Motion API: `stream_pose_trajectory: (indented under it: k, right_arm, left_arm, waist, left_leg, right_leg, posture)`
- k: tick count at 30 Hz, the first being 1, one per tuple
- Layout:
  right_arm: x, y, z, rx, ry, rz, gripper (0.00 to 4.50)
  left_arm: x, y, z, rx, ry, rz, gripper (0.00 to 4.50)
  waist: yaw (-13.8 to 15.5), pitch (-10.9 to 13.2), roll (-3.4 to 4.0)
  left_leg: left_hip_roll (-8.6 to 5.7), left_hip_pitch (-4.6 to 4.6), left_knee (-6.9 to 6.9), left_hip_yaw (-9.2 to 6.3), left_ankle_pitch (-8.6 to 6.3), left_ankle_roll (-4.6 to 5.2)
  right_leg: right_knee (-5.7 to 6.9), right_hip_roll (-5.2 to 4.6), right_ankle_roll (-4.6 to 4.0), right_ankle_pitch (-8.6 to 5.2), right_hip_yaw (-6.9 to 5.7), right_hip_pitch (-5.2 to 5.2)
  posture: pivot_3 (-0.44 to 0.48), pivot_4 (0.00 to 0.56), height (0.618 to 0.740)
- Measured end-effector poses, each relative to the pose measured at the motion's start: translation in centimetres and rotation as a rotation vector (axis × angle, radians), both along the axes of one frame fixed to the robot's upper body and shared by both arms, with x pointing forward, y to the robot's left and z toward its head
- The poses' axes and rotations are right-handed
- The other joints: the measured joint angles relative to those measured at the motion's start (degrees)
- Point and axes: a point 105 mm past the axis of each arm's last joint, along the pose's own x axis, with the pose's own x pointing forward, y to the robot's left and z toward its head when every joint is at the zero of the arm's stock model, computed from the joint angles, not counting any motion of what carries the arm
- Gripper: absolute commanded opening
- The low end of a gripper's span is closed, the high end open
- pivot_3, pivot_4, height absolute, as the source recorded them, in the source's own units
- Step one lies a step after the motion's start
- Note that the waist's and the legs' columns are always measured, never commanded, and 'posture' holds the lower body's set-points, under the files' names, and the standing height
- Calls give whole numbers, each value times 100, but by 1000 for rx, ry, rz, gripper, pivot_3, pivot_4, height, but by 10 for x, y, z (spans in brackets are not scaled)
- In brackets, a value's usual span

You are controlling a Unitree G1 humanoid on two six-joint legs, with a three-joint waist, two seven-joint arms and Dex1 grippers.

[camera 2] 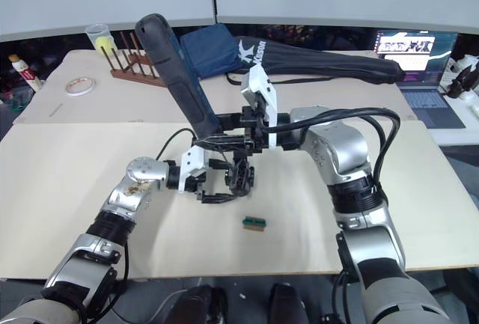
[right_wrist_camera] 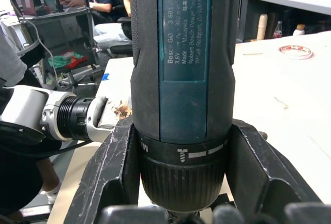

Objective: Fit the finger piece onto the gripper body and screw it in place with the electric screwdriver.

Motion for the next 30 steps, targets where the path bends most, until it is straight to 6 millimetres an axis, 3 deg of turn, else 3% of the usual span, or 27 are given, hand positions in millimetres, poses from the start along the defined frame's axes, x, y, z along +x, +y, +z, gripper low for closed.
stream_pose_trajectory:
  k: [30]
  right_arm:
    - [-1,2,7,-1,-16,30,1899]
  left_arm:
    - [-8,7,6,18,-4,-22,4500]
  waist:
    - [-2,0,0]
  left_leg:
    - [0,-1,0,0,0,0]
  right_leg:
    - [0,0,0,0,0,-1]
  posture:
    - [0,150,740]
